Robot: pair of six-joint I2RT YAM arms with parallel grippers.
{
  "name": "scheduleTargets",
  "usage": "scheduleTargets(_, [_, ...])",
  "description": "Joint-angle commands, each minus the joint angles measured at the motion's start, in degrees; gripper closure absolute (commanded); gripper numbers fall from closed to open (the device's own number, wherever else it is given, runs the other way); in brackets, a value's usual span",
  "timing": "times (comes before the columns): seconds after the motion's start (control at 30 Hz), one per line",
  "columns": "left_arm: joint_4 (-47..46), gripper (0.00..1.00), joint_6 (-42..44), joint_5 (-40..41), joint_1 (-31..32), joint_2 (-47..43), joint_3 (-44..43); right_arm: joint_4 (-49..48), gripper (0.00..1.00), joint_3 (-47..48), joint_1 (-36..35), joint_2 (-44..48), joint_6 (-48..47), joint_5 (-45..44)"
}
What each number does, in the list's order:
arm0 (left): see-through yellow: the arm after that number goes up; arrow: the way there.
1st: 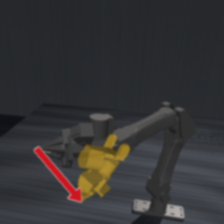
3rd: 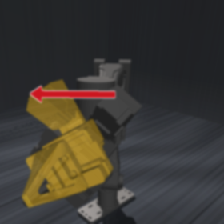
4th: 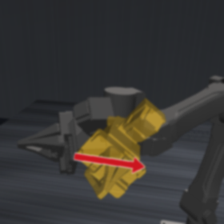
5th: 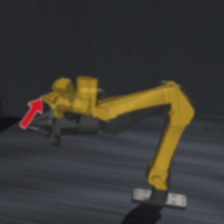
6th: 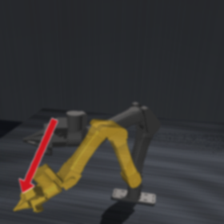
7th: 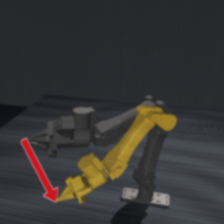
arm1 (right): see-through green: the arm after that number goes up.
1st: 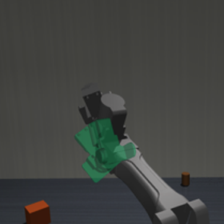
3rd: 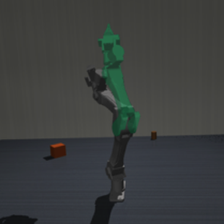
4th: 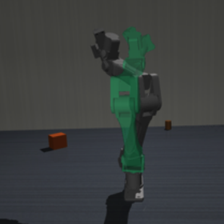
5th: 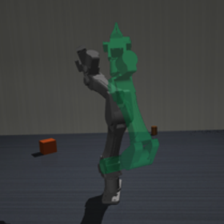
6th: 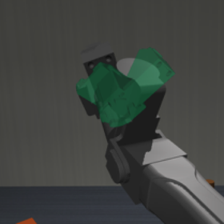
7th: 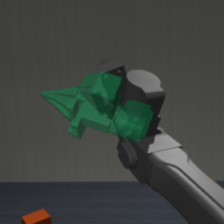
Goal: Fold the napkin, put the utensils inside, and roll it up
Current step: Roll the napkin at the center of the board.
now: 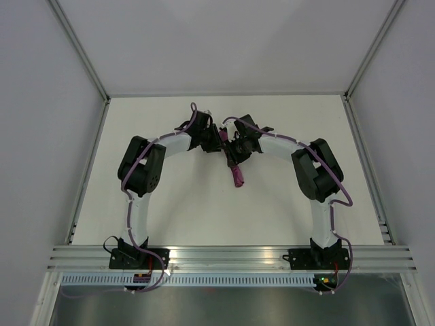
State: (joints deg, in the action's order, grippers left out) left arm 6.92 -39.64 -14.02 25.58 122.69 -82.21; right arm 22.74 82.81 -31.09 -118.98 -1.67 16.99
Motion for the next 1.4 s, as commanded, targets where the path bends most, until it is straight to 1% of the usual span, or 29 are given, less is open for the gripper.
scheduleTargets(0.0, [0.81,0.64,0.53,-1.36,0.17,2.37,-3.21,8.11,0.57,0.25,-1.25,-2.93,1.50,5.15])
scheduleTargets(0.13, [1.34,0.64,0.88,-1.97,0.17,3.16,-4.53,8.63,0.54,0.87,-1.16,-3.19,1.50,5.07])
scheduleTargets(0.17, [1.69,0.64,1.05,-2.06,0.17,3.25,-4.79,8.63,0.53,0.87,-1.16,-3.10,2.98,4.98])
scheduleTargets(0.23, [1.87,0.64,1.05,-2.59,0.17,3.60,-5.41,8.81,0.47,1.13,-1.16,-2.93,2.99,4.72])
scheduleTargets(0.37, [2.57,0.64,1.32,-2.77,0.17,4.04,-6.03,9.34,0.42,1.83,-1.08,-2.66,2.99,4.36])
scheduleTargets(1.1, [3.01,0.64,2.28,-3.12,0.17,3.61,-5.85,15.05,0.39,6.31,1.82,-1.52,2.11,5.15])
scheduleTargets(1.37, [2.93,0.63,3.16,-3.03,0.17,2.99,-5.85,16.81,0.33,9.48,1.82,-1.43,2.20,6.12])
